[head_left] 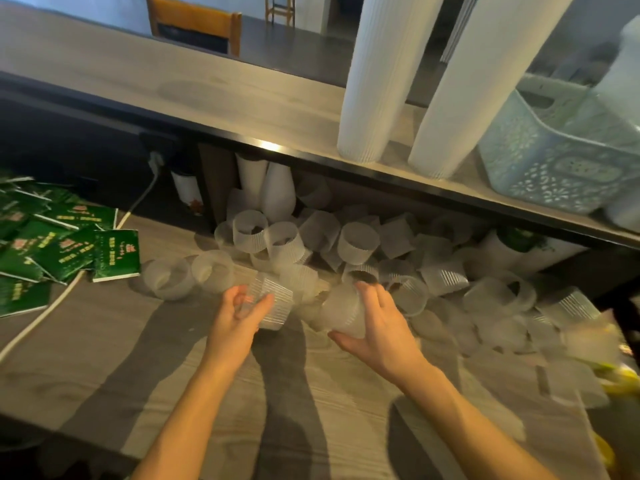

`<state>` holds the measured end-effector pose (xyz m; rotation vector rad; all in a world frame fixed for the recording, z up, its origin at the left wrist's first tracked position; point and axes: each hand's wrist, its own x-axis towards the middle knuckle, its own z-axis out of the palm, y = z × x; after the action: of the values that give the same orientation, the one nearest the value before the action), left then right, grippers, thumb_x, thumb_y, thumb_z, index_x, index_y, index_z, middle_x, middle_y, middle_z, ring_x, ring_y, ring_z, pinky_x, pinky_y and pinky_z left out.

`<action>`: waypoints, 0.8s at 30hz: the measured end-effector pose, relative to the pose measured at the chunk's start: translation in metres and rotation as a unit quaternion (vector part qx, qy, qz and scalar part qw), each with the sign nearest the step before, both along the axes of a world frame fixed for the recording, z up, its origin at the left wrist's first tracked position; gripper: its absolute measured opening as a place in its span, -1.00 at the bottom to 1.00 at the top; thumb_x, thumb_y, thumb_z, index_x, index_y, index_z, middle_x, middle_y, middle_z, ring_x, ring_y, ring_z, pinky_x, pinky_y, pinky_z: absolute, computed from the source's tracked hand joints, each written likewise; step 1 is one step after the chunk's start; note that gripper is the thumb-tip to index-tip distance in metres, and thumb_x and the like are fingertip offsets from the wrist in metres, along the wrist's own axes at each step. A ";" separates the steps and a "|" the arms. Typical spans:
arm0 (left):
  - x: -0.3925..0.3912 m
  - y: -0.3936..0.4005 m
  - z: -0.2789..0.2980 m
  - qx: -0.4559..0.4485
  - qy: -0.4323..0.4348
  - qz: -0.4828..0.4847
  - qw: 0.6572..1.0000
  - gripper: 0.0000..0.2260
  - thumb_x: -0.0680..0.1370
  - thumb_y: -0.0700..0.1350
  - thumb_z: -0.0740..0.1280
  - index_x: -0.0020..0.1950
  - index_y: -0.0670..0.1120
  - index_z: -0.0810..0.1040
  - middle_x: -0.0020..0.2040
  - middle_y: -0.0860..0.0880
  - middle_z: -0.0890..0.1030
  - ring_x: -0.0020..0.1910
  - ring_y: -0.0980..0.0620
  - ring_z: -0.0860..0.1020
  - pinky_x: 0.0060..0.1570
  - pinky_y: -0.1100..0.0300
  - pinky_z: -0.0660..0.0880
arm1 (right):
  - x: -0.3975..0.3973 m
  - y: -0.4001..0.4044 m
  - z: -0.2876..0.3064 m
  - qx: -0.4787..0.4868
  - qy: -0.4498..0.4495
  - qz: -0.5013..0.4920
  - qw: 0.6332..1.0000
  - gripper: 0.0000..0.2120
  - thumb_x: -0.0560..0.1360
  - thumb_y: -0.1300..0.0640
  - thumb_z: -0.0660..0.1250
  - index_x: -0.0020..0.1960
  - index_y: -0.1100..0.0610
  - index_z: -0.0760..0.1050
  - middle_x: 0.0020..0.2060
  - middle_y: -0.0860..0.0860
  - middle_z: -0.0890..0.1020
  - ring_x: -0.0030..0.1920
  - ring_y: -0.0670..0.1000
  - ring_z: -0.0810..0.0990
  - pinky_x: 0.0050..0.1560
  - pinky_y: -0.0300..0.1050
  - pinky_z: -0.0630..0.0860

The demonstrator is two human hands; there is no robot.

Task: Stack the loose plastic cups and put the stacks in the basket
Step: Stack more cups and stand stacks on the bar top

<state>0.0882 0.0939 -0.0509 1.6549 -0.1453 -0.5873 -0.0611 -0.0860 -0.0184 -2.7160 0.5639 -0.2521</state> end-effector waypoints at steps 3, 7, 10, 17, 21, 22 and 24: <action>-0.013 0.003 0.016 -0.041 -0.009 -0.045 0.998 -0.39 0.45 0.17 0.41 0.46 0.12 0.32 0.23 0.05 0.51 0.15 0.10 0.54 0.13 0.08 0.50 | -0.004 0.013 -0.001 0.057 0.012 0.001 0.998 -0.09 0.39 -0.19 0.49 0.54 0.10 0.10 0.32 0.02 0.35 0.31 0.02 0.39 0.28 -0.16 0.34; -0.037 0.010 0.026 -0.047 -0.050 -0.124 0.990 -0.37 0.33 0.35 0.37 0.37 0.25 0.39 0.27 0.13 0.53 0.23 0.17 0.52 0.20 0.13 0.45 | -0.016 0.029 0.002 0.129 0.023 0.006 0.991 -0.01 0.37 -0.26 0.48 0.56 0.07 0.02 0.35 -0.03 0.31 0.30 0.01 0.41 0.31 -0.04 0.43; -0.056 0.013 0.022 -0.025 -0.091 -0.166 0.982 -0.43 0.38 0.36 0.37 0.35 0.27 0.39 0.31 0.11 0.49 0.31 0.12 0.47 0.31 -0.01 0.42 | -0.026 0.040 0.005 0.133 0.010 0.018 0.991 -0.05 0.35 -0.26 0.49 0.53 0.10 0.12 0.30 -0.05 0.32 0.25 0.02 0.44 0.27 0.00 0.45; -0.075 0.011 0.033 -0.025 -0.146 -0.203 0.968 -0.46 0.41 0.26 0.37 0.36 0.18 0.39 0.28 0.08 0.49 0.24 0.13 0.51 0.22 0.08 0.50 | -0.048 0.049 0.007 0.166 0.015 0.015 0.986 -0.15 0.37 -0.21 0.51 0.46 0.08 0.18 0.28 0.00 0.45 0.23 0.04 0.50 0.15 -0.14 0.43; -0.081 0.008 0.034 -0.028 -0.149 -0.221 0.964 -0.42 0.41 0.26 0.37 0.39 0.15 0.38 0.29 0.10 0.47 0.25 0.12 0.51 0.16 0.14 0.52 | -0.054 0.051 0.004 0.203 0.005 0.015 0.979 -0.16 0.34 -0.22 0.52 0.43 0.07 0.20 0.26 -0.03 0.47 0.21 0.00 0.51 0.15 -0.11 0.48; -0.082 0.007 0.034 -0.019 -0.163 -0.225 0.960 -0.41 0.41 0.27 0.36 0.40 0.14 0.37 0.28 0.13 0.46 0.25 0.13 0.50 0.17 0.17 0.50 | -0.055 0.052 0.004 0.218 -0.002 0.012 0.976 -0.17 0.33 -0.22 0.53 0.41 0.07 0.21 0.25 -0.04 0.48 0.21 -0.02 0.51 0.16 -0.10 0.49; -0.086 0.005 0.034 0.004 -0.186 -0.247 0.951 -0.39 0.41 0.31 0.33 0.42 0.15 0.35 0.26 0.17 0.45 0.26 0.15 0.48 0.19 0.17 0.47 | -0.056 0.053 0.003 0.237 -0.020 0.001 0.971 -0.20 0.31 -0.24 0.52 0.37 0.05 0.24 0.22 -0.06 0.50 0.19 -0.05 0.53 0.13 -0.09 0.51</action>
<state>0.0019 0.0989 -0.0173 1.7296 -0.8533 -0.6385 -0.1175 -0.0330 -0.0151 -2.2449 0.5310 -0.1476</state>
